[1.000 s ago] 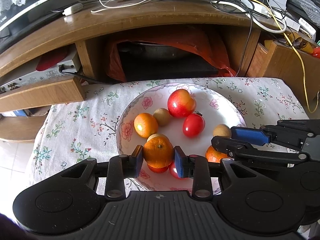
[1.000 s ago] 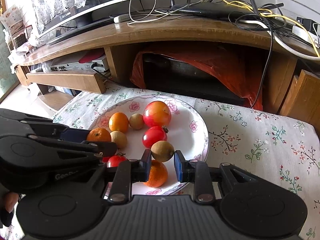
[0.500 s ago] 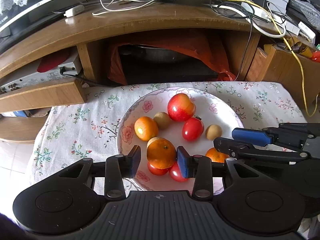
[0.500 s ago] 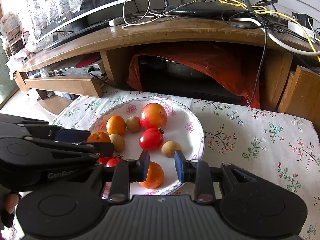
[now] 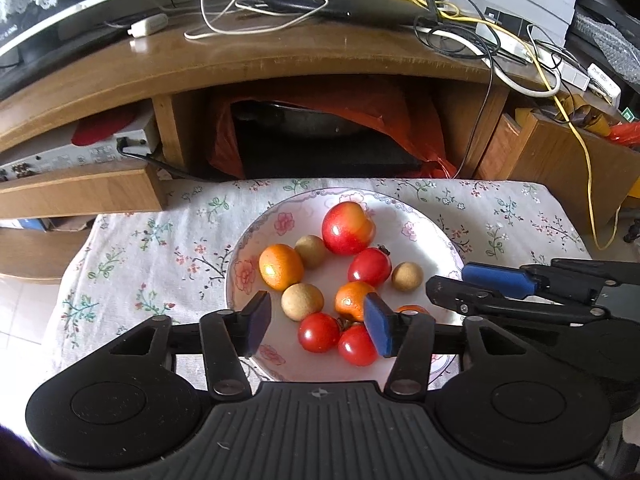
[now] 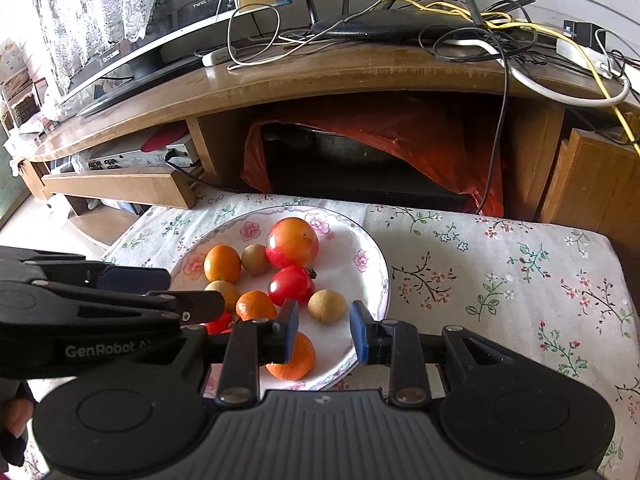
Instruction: Organize fruits
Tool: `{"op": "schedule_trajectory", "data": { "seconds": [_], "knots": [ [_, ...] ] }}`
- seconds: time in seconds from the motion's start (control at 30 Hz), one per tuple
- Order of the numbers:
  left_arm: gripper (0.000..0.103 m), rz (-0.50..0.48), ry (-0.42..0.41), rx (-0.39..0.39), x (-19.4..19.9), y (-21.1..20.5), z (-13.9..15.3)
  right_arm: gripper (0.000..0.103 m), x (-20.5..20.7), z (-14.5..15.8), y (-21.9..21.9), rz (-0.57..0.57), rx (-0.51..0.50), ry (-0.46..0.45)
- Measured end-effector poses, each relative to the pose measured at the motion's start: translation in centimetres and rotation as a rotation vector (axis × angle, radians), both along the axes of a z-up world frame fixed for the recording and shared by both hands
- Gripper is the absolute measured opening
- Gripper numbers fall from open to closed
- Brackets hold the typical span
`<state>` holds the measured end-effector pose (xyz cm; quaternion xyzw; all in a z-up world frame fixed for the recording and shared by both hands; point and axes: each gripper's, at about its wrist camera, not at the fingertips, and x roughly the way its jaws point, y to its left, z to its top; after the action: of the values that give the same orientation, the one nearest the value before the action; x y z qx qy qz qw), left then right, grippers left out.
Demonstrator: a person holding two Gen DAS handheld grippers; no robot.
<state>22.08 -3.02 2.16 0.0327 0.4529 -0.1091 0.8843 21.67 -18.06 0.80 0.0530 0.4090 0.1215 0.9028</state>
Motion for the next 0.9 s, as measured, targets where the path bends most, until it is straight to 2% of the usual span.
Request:
{"op": "schedule_trajectory", "data": {
  "seconds": [0.17,0.53,0.63,0.77,0.83,0.9],
  "knots": [
    [0.066,0.007,-0.019,0.010,-1.2,0.2,0.7,0.023,-0.9,0.9,0.0,-0.015,-0.013,0.008],
    [0.087,0.055,-0.054,0.078,-4.6,0.8,1.1,0.026,-4.0,2.3,0.1,-0.068,-0.008,0.035],
    [0.091,0.065,-0.071,0.108,-5.5,0.9,1.2,0.030,-5.1,2.8,0.1,-0.072,0.000,0.030],
    [0.097,0.084,-0.078,0.115,-6.9,1.3,1.2,0.031,-6.7,3.2,0.3,-0.075,-0.020,0.025],
    [0.103,0.094,-0.077,0.118,-7.6,1.5,1.3,0.031,-7.4,3.3,0.3,-0.081,-0.014,0.033],
    [0.103,0.101,-0.079,0.124,-8.3,1.6,1.3,0.032,-8.2,3.4,0.3,-0.085,-0.015,0.038]
  ]
}}
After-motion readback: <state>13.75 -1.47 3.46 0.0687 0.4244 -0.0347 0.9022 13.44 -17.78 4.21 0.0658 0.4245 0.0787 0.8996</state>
